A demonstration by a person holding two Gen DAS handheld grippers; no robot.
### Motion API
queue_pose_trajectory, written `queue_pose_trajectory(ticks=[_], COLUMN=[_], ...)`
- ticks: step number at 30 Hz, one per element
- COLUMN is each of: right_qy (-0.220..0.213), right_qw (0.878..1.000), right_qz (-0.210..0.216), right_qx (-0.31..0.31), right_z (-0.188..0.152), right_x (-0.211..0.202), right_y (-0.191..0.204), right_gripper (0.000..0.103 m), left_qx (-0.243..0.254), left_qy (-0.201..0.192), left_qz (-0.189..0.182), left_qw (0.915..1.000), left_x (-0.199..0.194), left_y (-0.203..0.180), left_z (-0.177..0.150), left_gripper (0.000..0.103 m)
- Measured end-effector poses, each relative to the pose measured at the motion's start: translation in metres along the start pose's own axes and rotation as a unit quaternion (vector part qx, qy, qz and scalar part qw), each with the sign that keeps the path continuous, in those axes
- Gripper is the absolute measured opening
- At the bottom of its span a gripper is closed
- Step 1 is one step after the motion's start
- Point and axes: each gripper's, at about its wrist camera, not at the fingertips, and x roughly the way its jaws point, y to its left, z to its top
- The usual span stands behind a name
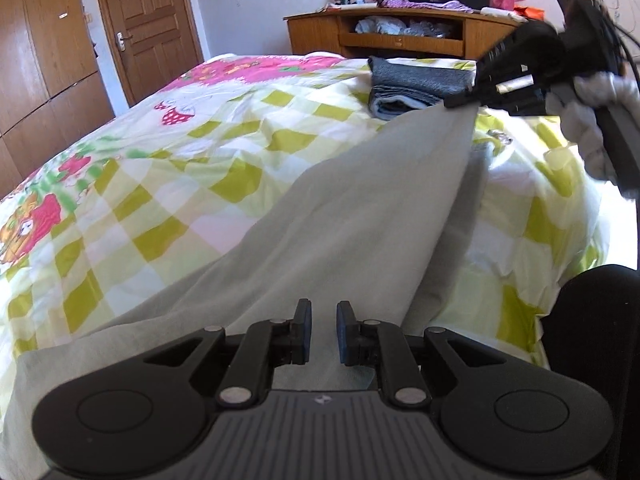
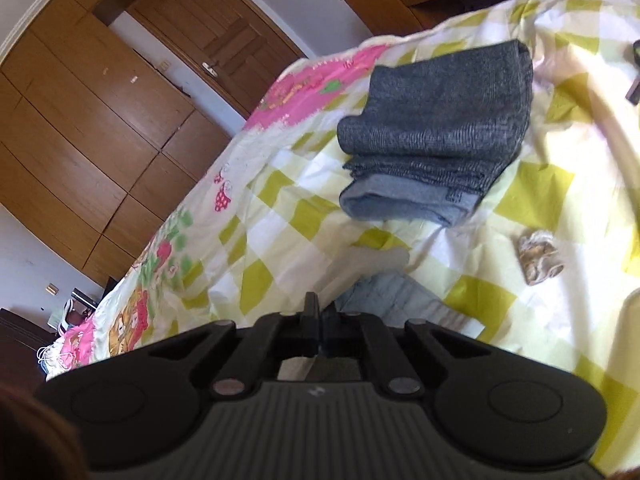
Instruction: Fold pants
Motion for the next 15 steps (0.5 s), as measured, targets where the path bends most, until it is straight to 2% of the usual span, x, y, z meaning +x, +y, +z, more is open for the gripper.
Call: queue_pose_trajectory(ticks=[1, 3, 6, 9, 11, 15], right_qy=[0.001, 0.032, 0.06, 0.045, 0.048, 0.058], right_qw=[1.0, 0.999, 0.996, 0.996, 0.996, 0.996], right_qz=[-0.005, -0.031, -0.054, -0.058, -0.059, -0.062], right_qx=[-0.004, -0.005, 0.032, 0.048, 0.047, 0.04], right_z=[-0.003, -0.011, -0.02, -0.019, -0.018, -0.022], right_x=[-0.003, 0.006, 0.01, -0.004, -0.009, -0.007], right_y=[-0.004, -0.018, -0.04, -0.049, -0.05, -0.052], right_gripper=[0.003, 0.003, 0.008, 0.011, 0.023, 0.029], left_qx=[0.004, 0.012, 0.016, 0.016, 0.013, 0.01], left_qy=[0.005, 0.02, 0.025, 0.022, 0.021, 0.016], left_qz=[-0.003, -0.003, -0.009, -0.01, -0.009, -0.008], left_qw=[1.0, 0.9997, 0.9995, 0.9996, 0.9997, 0.9998], left_x=[0.003, 0.009, 0.009, 0.009, 0.009, 0.008], left_y=[-0.002, -0.008, -0.013, -0.014, -0.014, -0.013], left_z=[-0.002, -0.005, -0.008, -0.007, -0.007, -0.007], left_gripper=[0.029, 0.029, 0.029, 0.029, 0.029, 0.029])
